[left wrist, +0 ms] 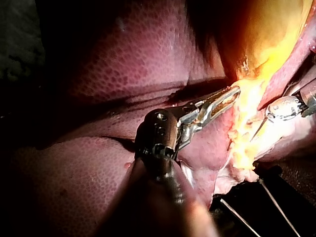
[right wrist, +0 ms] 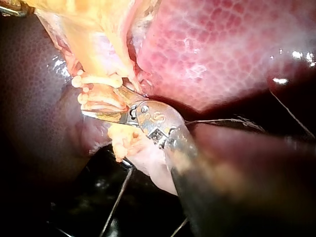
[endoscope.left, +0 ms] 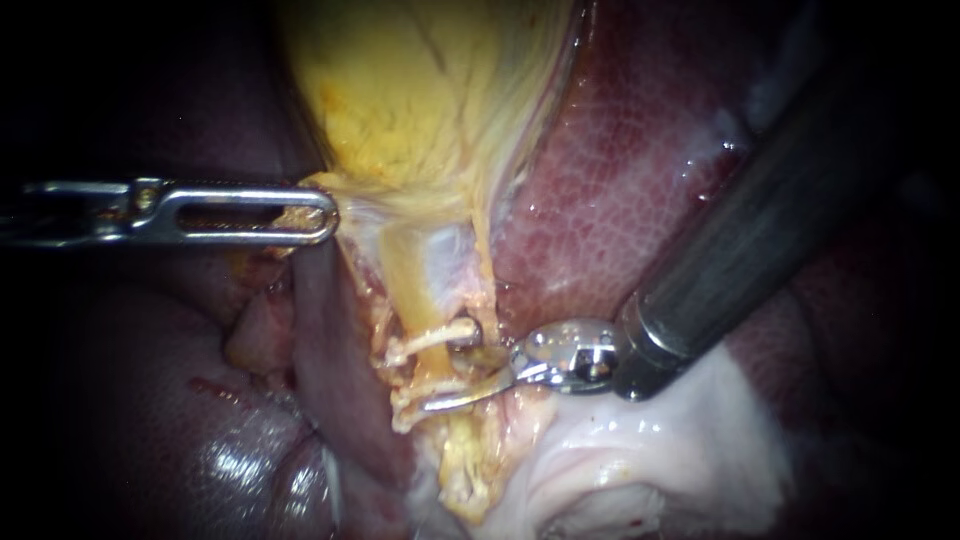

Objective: Go to the cutting position left tube

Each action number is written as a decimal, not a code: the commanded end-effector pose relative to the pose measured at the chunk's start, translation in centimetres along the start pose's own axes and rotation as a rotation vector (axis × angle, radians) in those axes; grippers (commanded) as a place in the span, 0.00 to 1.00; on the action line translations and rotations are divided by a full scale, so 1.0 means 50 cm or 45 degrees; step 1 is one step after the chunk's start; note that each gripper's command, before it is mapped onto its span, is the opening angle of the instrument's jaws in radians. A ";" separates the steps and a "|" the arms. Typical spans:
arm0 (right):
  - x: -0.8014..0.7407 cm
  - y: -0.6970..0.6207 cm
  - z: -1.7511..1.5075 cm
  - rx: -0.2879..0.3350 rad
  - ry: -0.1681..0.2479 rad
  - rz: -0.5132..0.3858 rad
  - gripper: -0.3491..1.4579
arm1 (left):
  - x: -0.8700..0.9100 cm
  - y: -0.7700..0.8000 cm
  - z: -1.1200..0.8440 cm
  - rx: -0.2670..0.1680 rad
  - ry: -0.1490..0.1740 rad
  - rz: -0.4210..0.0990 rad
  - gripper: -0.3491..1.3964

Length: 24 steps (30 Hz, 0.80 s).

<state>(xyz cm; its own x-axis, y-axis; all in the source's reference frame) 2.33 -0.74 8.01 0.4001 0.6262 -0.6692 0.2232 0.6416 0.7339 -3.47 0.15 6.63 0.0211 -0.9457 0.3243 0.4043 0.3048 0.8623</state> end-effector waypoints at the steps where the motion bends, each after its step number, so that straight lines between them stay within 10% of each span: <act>1: 0.0003 -0.0002 0.0001 0.010 0.005 0.001 0.98 | 0.0000 0.0004 0.0001 0.001 0.000 0.000 0.00; 24: 0.0038 0.0019 0.0105 0.137 0.019 0.019 0.96 | 0.0009 0.0014 0.0035 -0.009 -0.008 0.003 0.00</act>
<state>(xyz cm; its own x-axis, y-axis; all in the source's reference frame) 2.90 -0.79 8.02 0.3915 0.6407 -0.6605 0.3129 0.5823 0.7503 -3.60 0.15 6.78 0.0166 -0.9442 0.3290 0.4100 0.3066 0.8590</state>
